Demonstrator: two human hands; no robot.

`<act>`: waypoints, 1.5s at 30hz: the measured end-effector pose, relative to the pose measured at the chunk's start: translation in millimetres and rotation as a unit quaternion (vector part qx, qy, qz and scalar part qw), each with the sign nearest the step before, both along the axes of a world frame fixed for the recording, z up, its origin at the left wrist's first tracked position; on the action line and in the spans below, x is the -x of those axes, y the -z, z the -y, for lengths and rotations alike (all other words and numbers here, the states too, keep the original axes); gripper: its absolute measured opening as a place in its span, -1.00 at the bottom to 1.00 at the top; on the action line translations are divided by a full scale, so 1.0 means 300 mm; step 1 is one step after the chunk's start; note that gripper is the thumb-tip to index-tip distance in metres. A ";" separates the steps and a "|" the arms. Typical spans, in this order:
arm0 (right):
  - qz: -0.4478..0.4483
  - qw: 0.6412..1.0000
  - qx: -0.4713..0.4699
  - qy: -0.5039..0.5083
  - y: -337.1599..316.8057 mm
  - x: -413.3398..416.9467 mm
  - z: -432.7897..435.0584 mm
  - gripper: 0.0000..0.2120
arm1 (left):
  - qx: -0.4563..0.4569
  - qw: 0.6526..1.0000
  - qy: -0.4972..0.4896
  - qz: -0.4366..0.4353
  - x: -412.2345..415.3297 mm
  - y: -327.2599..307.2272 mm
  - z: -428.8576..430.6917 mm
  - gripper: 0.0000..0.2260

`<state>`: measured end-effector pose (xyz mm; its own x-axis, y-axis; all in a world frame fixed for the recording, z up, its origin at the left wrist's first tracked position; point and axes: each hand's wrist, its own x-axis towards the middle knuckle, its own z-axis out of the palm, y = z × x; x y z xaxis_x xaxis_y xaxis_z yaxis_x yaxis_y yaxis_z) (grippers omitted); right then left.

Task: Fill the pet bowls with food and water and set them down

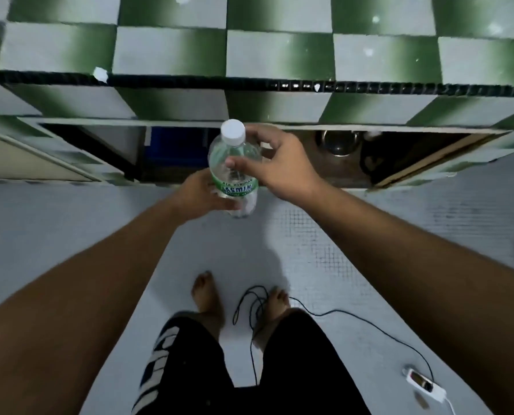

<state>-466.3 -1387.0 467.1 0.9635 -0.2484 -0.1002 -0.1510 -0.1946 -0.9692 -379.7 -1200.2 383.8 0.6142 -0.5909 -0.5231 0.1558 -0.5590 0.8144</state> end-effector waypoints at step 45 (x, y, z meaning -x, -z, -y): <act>-0.002 0.987 -0.011 0.158 1.445 -0.732 0.042 -0.35 | 0.014 0.991 -0.043 0.128 -0.672 1.385 0.239 -0.40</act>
<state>-246.6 -1399.6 33.6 0.8382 -0.5338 -0.1121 -0.2040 -0.1162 -0.9720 -178.1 -1272.0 -31.6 0.7733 -0.5426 -0.3281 -0.0121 -0.5299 0.8480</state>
